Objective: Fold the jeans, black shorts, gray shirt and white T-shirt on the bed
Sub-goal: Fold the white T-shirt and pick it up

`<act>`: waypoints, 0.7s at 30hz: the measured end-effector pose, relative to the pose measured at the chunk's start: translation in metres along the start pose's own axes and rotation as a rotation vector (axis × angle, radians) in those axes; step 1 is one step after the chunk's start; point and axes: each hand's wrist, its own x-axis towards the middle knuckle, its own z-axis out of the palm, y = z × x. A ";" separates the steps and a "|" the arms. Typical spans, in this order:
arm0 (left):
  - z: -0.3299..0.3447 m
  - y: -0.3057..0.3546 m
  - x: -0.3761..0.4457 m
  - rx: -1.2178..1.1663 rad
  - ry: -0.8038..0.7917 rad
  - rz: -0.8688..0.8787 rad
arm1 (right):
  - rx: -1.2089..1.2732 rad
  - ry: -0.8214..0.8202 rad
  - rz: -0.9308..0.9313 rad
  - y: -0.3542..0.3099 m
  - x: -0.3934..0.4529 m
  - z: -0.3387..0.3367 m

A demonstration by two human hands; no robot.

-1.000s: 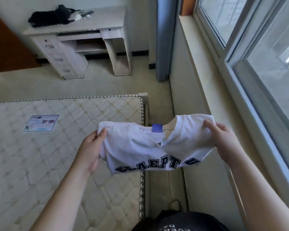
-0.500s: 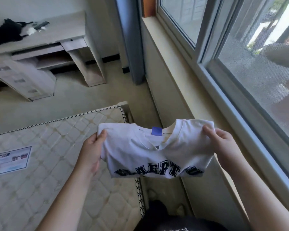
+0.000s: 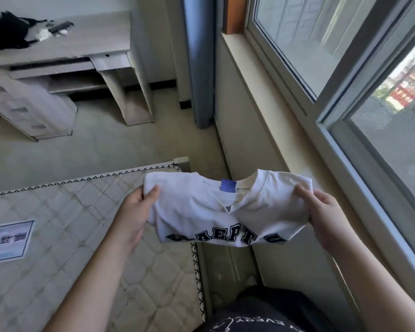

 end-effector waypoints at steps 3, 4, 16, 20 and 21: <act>0.006 0.007 0.024 -0.005 -0.015 -0.008 | -0.007 -0.017 -0.014 -0.011 0.030 0.003; 0.009 0.010 0.032 -0.009 -0.016 -0.012 | -0.013 -0.033 -0.015 -0.015 0.040 0.004; 0.051 0.061 0.121 -0.014 0.188 -0.020 | -0.057 -0.164 0.000 -0.051 0.192 0.026; 0.049 0.077 0.148 -0.012 0.215 0.000 | -0.082 -0.241 -0.057 -0.067 0.231 0.044; 0.048 0.081 0.156 -0.014 0.219 0.000 | -0.088 -0.249 -0.061 -0.072 0.239 0.048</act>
